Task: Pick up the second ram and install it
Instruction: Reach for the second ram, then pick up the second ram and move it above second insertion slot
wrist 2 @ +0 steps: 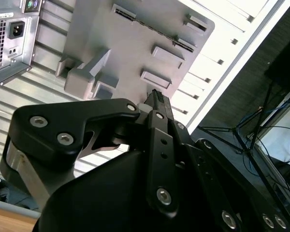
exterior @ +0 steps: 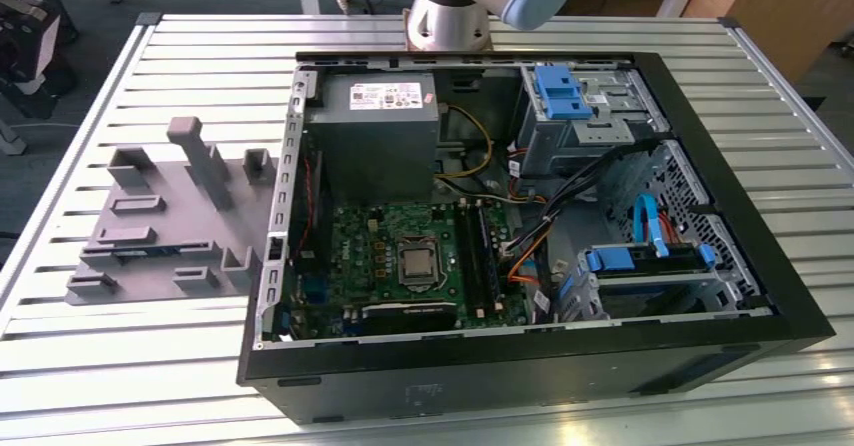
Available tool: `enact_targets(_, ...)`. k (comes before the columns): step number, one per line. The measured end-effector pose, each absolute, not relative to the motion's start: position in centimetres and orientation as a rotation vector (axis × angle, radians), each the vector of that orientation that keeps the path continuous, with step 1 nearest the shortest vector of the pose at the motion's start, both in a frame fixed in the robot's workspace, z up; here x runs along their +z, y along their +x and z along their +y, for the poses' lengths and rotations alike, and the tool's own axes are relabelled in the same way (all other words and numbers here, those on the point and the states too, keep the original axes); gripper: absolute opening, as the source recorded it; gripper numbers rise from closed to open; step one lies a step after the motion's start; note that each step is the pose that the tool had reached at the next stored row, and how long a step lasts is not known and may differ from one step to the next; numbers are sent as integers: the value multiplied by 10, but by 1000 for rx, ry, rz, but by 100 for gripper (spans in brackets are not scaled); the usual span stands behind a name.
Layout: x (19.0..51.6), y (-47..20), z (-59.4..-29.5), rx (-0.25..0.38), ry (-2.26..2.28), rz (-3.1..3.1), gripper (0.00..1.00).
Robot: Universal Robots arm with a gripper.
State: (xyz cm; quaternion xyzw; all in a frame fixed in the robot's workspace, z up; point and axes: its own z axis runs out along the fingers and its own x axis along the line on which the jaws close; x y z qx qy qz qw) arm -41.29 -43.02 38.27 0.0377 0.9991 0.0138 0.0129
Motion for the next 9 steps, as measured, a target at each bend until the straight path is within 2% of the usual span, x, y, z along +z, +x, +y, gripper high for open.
enact_targets(9, 383, -415, -430, 43, 118, 3113, 11)
